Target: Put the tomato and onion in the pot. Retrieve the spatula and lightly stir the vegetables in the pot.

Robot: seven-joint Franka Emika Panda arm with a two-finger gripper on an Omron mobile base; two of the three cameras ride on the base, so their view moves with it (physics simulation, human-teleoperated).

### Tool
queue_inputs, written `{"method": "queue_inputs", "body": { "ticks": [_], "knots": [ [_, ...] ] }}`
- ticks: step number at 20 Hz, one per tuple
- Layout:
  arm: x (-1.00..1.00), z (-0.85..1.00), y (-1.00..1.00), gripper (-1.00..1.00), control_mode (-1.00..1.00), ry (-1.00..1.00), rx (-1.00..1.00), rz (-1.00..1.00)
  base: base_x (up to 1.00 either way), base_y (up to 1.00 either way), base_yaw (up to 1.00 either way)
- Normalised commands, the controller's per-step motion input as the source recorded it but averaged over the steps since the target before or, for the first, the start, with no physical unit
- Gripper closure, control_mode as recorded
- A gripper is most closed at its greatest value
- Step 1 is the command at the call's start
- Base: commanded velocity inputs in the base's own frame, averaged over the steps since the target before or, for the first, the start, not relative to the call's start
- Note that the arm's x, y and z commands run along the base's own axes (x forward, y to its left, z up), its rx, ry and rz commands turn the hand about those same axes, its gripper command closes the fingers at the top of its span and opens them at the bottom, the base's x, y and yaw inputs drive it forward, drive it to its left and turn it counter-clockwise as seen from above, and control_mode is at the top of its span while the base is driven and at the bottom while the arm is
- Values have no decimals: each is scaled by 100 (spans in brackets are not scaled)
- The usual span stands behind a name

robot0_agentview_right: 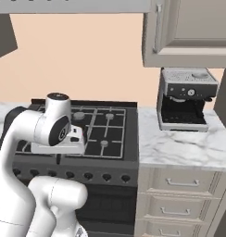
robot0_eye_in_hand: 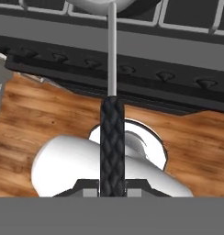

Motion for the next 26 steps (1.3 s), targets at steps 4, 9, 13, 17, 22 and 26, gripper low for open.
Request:
{"method": "queue_inputs", "body": {
  "ticks": [4, 9, 13, 17, 22, 26],
  "knots": [
    [0, 0, 0, 100, 100, 0, 0, 0, 45, 3, 0],
    [0, 0, 0, 100, 100, 0, 0, 0, 89, 0, 0],
    [0, 0, 0, 100, 100, 0, 0, 0, 72, 0, 6],
    [0, 0, 0, 100, 100, 0, 0, 0, 5, 0, 4],
    [0, 0, 0, 100, 100, 0, 0, 0, 0, 0, 0],
    [37, 20, 0, 100, -100, 26, -8, 0, 0, 0, 0]
  ]
}}
